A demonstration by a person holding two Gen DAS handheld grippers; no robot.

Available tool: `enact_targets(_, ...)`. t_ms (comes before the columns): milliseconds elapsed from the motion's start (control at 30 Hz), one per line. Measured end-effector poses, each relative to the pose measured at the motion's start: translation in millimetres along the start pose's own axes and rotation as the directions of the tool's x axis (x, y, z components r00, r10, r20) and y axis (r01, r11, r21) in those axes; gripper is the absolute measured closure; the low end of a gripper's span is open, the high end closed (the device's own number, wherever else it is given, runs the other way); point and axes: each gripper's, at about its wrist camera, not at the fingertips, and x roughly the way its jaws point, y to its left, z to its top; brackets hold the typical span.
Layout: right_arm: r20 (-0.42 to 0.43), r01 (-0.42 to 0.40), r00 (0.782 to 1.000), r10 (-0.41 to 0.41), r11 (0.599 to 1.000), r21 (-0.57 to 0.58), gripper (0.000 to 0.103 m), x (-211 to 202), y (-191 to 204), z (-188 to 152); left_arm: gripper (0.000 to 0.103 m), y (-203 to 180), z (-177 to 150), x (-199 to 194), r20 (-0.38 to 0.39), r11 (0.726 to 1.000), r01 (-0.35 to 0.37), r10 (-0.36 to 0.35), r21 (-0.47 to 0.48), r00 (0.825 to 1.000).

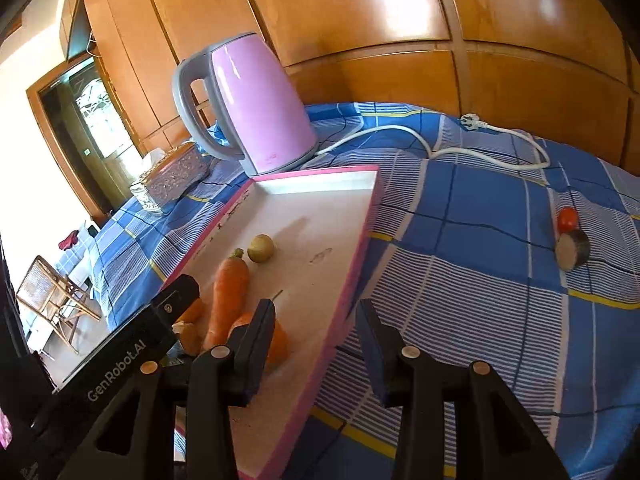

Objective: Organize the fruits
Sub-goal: 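Withdraw both tools from the tray toward the red tomato and dark slice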

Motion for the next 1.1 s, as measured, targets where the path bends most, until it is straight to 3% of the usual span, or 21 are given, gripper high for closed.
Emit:
enact_targets(267,0.049,0.105,0.994,-0.1,0.986,-0.133,0.053,-19.5,5.5,-5.0,0.034,-5.3,-2.0,-4.6,0.016,0.999,0.001,-0.001,0.032,1.0)
enact_targets(633,0.052,0.17,0.985,-0.163,0.97,-0.172,0.052,-29.9,-11.9,-18.0,0.027,-18.2,-7.6,-9.3,0.024,0.996,0.005,-0.007,0.087,1.0)
enact_targets(900,0.063,0.246,0.969,-0.24,0.962,-0.117,0.053,-42.1,-48.8,-20.1,0.023,-27.1,-11.6,-10.1,0.014,0.99,0.03,-0.032,0.138,0.999)
enact_targets(1100,0.049,0.301,0.952,-0.303,0.953,0.044,0.053,-48.1,-91.4,-22.9,0.021,-32.9,-14.6,-10.7,0.011,0.984,0.041,-0.044,0.172,0.999)
